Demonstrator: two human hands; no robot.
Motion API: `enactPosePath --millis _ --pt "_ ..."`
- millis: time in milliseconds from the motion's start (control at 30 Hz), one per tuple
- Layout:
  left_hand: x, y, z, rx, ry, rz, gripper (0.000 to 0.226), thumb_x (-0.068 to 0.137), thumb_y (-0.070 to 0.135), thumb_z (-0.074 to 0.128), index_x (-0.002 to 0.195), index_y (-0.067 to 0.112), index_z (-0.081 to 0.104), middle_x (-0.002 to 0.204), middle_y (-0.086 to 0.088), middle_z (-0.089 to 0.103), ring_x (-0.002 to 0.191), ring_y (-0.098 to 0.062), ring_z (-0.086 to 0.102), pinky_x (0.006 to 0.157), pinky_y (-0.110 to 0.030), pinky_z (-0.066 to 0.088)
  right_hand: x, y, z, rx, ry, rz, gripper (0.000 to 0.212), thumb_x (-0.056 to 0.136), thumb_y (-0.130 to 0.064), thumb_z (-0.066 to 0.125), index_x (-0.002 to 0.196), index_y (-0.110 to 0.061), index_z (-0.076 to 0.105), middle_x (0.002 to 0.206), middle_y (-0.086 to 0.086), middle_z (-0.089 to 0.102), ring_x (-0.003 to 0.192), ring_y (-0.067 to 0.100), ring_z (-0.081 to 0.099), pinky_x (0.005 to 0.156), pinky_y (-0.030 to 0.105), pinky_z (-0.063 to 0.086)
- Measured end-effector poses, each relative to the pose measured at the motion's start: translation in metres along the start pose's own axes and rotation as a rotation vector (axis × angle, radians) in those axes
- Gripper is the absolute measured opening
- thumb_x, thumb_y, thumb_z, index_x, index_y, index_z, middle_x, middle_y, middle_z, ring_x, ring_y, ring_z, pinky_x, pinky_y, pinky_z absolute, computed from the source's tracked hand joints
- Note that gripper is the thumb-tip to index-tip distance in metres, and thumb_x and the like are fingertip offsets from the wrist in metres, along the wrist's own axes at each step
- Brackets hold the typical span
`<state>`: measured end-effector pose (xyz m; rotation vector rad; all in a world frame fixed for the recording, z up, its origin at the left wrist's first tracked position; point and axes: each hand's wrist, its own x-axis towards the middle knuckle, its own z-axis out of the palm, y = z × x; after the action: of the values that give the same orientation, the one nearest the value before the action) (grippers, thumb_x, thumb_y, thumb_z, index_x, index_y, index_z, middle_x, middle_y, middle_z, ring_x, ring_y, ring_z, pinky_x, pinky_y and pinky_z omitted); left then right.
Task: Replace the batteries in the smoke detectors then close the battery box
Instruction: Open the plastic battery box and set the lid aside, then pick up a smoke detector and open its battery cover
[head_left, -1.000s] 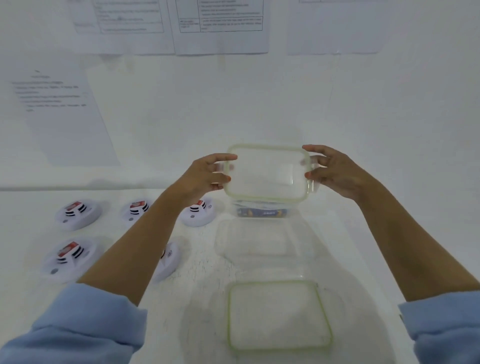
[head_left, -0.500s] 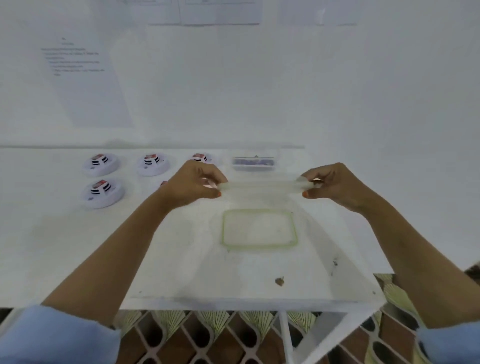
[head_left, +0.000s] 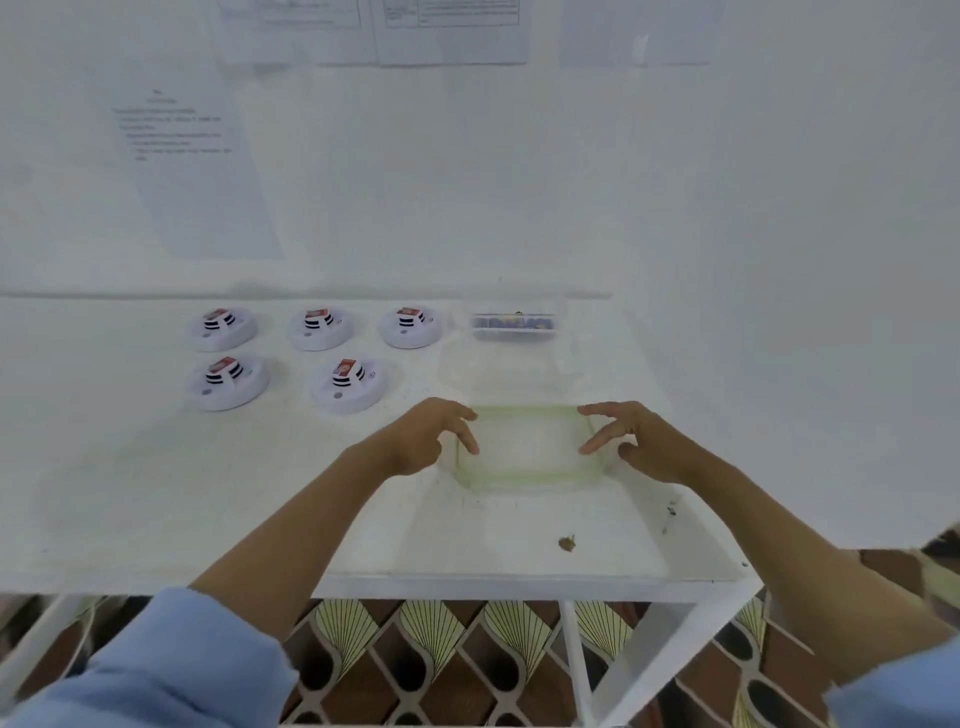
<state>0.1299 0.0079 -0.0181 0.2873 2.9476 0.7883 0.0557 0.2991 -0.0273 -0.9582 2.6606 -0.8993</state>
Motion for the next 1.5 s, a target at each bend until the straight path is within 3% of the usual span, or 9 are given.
enactPosePath --millis 100,167,233,333,500,1133,1267,1367,1500 --pt "0.002 -0.001 -0.002 -0.095 0.042 -0.097 0.052 0.08 -0.015 0.039 0.112 0.017 0.064 0.136 -0.007 0.044 0.129 -0.021 0.036 0.102 -0.025 0.026 -0.001 -0.008 -0.007 0.148 0.065 0.062 0.063 0.073 0.024 0.034 0.101 -0.021 0.068 0.139 -0.001 0.039 0.12 0.005 0.035 0.097 0.02 0.031" --pt "0.003 0.001 -0.004 -0.253 0.041 -0.192 0.037 0.089 0.005 0.053 0.121 0.021 0.056 0.125 -0.008 0.049 0.117 -0.024 0.046 0.088 -0.031 0.044 -0.001 -0.015 -0.011 0.339 0.085 0.167 0.051 0.08 0.016 0.041 0.105 -0.022 0.064 0.134 0.002 0.042 0.105 0.01 0.047 0.081 0.019 0.04" --pt "0.002 0.006 -0.004 -0.4 -0.068 -0.323 0.044 0.088 0.023 0.062 0.129 0.026 0.047 0.114 -0.004 0.044 0.105 -0.021 0.048 0.073 -0.029 0.05 0.002 -0.015 -0.009 0.343 -0.022 0.232 0.034 0.088 -0.005 0.055 0.115 -0.024 0.06 0.134 0.001 0.044 0.106 0.014 0.048 0.091 0.025 0.041" --pt "0.005 0.008 0.001 -0.43 -0.126 -0.374 0.056 0.082 0.013 0.069 0.131 0.024 0.045 0.118 -0.009 0.041 0.091 -0.021 0.052 0.075 -0.028 0.053 0.006 -0.007 0.001 0.147 -0.138 0.275 0.045 0.079 -0.039 0.068 0.122 -0.033 0.054 0.139 0.002 0.041 0.1 0.011 0.046 0.103 0.032 0.035" --pt "0.012 0.006 0.005 -0.456 -0.108 -0.358 0.06 0.081 -0.001 0.065 0.134 0.018 0.044 0.139 -0.012 0.031 0.101 -0.023 0.05 0.073 -0.023 0.051 0.018 -0.004 0.01 0.128 -0.11 0.291 0.057 0.073 -0.037 0.075 0.125 -0.028 0.053 0.145 0.004 0.035 0.134 0.019 0.033 0.095 0.024 0.032" --pt "0.042 -0.005 -0.001 -0.41 -0.072 -0.335 0.057 0.083 0.002 0.065 0.134 0.016 0.044 0.142 -0.012 0.032 0.104 -0.022 0.046 0.072 -0.023 0.05 0.052 0.007 -0.002 0.195 -0.125 0.321 0.061 0.071 -0.029 0.078 0.126 -0.022 0.054 0.144 0.003 0.037 0.135 0.02 0.032 0.092 0.023 0.035" --pt "0.036 -0.012 -0.01 -0.251 0.063 -0.295 0.063 0.083 0.027 0.068 0.138 0.019 0.039 0.136 -0.011 0.041 0.118 -0.022 0.045 0.085 -0.024 0.039 0.06 0.007 -0.013 0.033 -0.045 0.284 0.061 0.067 -0.043 0.077 0.123 -0.035 0.053 0.134 0.009 0.034 0.13 0.027 0.033 0.11 0.038 0.03" --pt "0.028 -0.031 -0.034 -0.303 0.248 -0.302 0.067 0.077 0.035 0.072 0.135 0.024 0.041 0.123 -0.007 0.047 0.105 -0.015 0.046 0.083 -0.024 0.037 0.07 -0.02 -0.021 0.062 0.152 0.176 0.062 0.068 -0.032 0.079 0.124 -0.031 0.053 0.119 0.009 0.038 0.111 0.022 0.041 0.097 0.028 0.035" --pt "0.018 -0.068 -0.063 -0.413 0.345 -0.306 0.067 0.071 0.03 0.078 0.13 0.03 0.045 0.12 -0.004 0.047 0.108 -0.019 0.048 0.084 -0.025 0.04 0.096 -0.076 -0.008 0.217 0.177 0.02 0.066 0.068 -0.022 0.08 0.127 -0.028 0.05 0.112 -0.002 0.041 0.093 0.015 0.044 0.08 0.022 0.039"
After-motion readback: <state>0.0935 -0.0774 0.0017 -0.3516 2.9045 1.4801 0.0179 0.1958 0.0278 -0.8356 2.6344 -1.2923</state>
